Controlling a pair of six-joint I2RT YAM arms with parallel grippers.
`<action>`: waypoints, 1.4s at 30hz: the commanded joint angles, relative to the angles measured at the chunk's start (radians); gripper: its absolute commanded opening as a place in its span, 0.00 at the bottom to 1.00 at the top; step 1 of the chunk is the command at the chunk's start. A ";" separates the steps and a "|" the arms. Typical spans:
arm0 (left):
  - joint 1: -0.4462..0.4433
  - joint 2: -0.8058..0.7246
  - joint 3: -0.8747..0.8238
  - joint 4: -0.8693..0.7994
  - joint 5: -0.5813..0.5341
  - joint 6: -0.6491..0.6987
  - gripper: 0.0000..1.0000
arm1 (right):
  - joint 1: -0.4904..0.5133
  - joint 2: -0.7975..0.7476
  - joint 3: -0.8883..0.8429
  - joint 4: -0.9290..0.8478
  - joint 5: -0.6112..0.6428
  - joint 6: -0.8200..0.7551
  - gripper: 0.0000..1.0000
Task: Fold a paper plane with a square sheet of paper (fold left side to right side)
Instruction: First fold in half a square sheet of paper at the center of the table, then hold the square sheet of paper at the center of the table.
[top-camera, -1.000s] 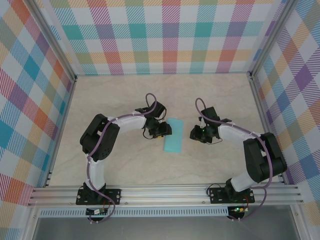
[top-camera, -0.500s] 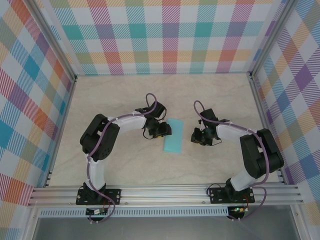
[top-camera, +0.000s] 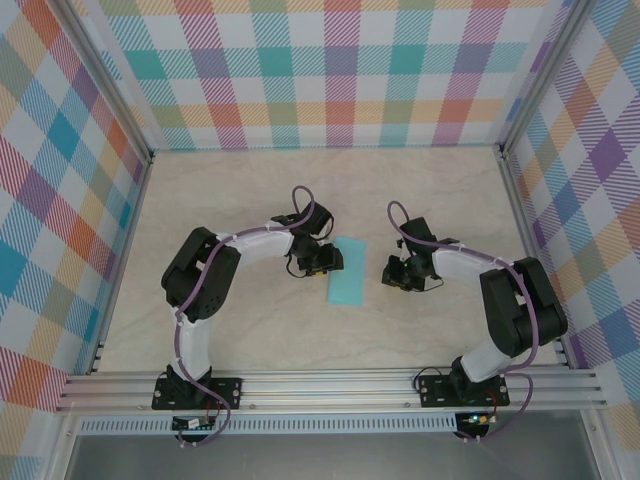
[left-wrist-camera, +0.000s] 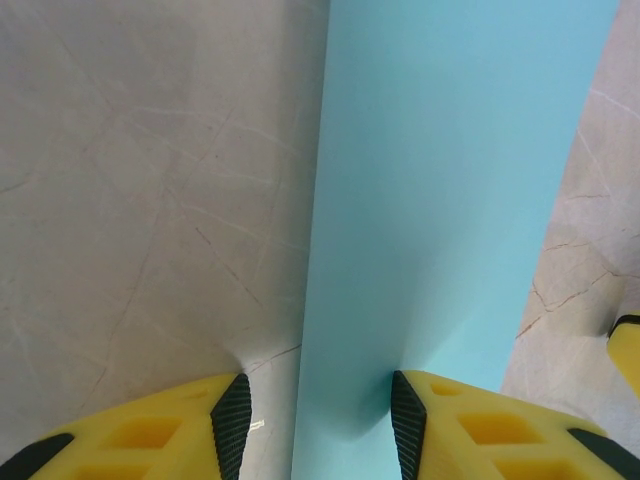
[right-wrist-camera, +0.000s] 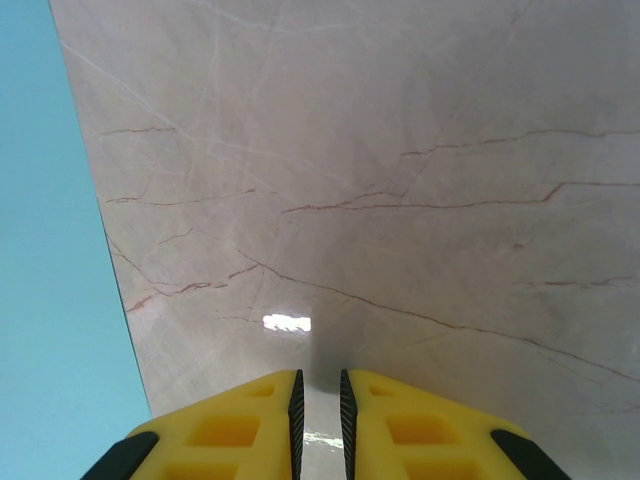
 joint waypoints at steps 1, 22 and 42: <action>-0.019 0.052 0.012 -0.007 -0.029 -0.006 0.45 | 0.001 0.005 -0.010 -0.012 -0.020 -0.016 0.20; -0.021 0.069 0.020 -0.015 -0.033 -0.009 0.45 | 0.001 -0.017 -0.026 0.044 -0.083 0.002 0.20; -0.021 0.072 0.020 -0.013 -0.031 -0.010 0.43 | 0.007 0.162 -0.033 0.469 -0.392 0.168 0.00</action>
